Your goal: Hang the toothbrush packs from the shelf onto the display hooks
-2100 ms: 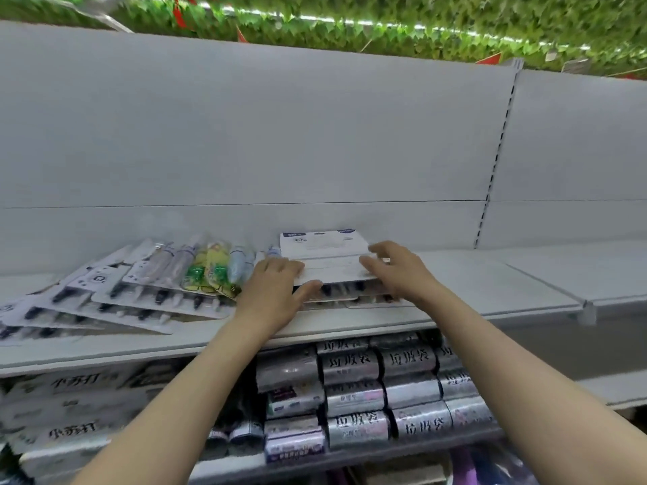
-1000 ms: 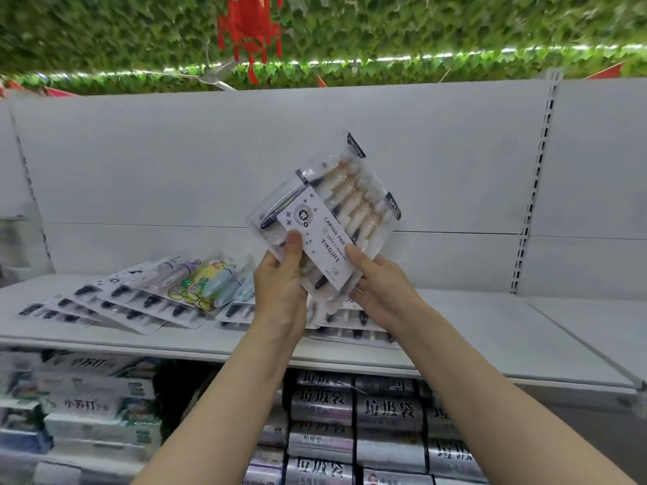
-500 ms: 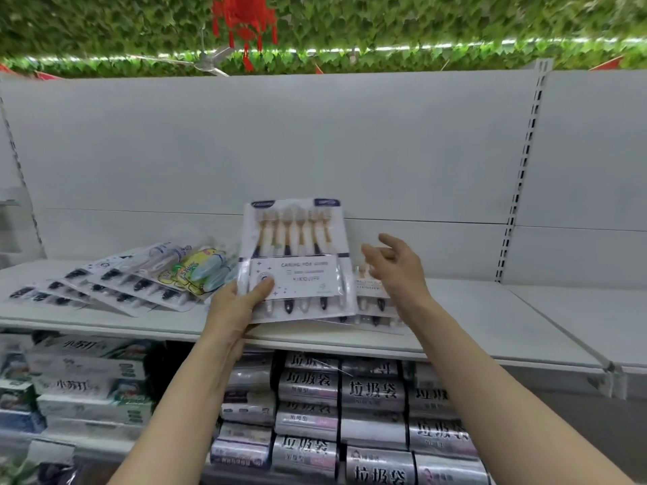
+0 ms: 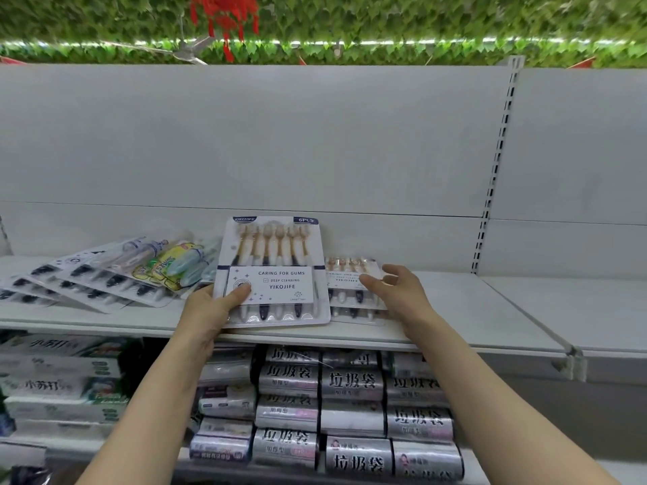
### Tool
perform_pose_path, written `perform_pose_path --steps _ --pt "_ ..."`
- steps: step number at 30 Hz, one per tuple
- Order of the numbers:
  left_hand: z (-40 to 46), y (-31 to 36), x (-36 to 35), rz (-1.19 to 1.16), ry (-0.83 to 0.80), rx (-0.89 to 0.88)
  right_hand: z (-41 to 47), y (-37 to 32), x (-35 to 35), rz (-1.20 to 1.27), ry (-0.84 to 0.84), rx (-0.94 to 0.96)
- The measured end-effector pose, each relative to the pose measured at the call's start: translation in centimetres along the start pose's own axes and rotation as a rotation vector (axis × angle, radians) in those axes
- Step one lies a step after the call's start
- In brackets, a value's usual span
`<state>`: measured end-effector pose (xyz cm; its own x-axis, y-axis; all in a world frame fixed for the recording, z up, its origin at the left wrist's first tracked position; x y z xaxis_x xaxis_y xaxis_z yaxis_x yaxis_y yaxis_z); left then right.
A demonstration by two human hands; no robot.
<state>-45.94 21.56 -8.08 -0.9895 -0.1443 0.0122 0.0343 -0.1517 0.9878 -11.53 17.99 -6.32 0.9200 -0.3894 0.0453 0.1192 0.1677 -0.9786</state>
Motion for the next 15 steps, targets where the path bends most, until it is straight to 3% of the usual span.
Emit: perform_pose_path --steps 5,15 --pt "0.0 -0.2 0.2 0.008 0.003 -0.001 -0.2 1.0 0.1 0.181 0.108 -0.046" --pt "-1.0 0.2 0.6 0.066 0.024 -0.066 0.4 1.4 -1.5 0.234 0.025 -0.15"
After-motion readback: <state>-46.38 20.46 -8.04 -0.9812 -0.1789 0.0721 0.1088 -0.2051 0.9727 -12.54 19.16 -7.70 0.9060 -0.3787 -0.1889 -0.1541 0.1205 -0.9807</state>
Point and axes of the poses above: each hand's wrist, its own z-axis towards the middle knuckle, its own x-axis out of the back of the hand, y = z × x, the point moved 10 cm from there along z, towards the middle knuckle, and after that the axes turned 8 degrees about z, right-handed, at the moved point
